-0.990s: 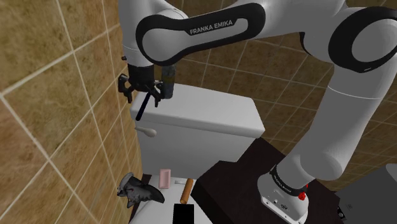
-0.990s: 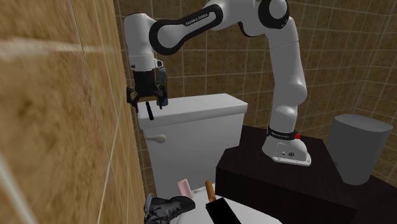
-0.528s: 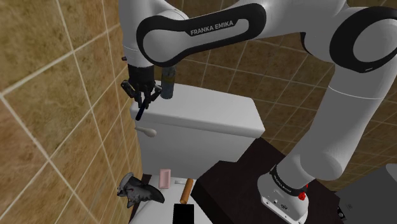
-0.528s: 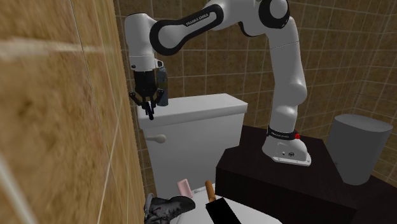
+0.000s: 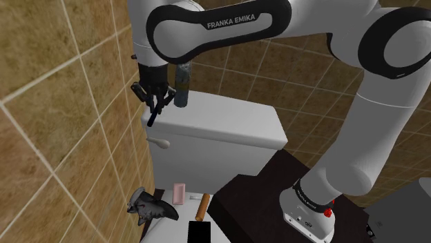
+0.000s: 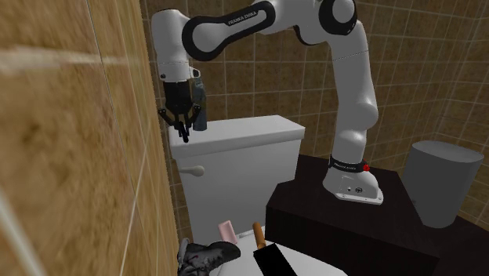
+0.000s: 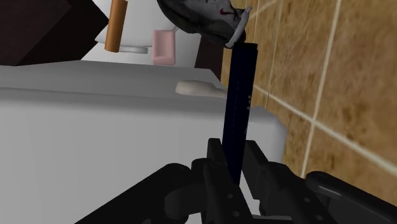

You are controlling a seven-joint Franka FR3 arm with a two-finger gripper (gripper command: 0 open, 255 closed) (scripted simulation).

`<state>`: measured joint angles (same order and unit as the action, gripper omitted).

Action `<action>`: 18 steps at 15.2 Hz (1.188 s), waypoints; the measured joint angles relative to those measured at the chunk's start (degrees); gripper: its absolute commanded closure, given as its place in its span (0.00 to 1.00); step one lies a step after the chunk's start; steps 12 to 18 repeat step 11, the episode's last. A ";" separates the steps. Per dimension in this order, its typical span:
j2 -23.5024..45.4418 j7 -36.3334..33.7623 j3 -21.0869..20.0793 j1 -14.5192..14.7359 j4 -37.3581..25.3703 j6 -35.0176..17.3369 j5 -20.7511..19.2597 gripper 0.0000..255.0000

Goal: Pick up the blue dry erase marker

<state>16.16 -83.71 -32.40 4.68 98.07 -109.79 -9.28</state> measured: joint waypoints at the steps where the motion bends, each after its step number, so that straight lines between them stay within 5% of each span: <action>1: -0.25 0.05 -0.07 -0.01 -0.44 0.66 0.16 1.00; 11: -1.36 0.72 -0.42 0.11 -6.46 7.58 1.00 1.00; 18: -1.36 0.72 -0.42 0.11 -6.46 7.58 1.00 1.00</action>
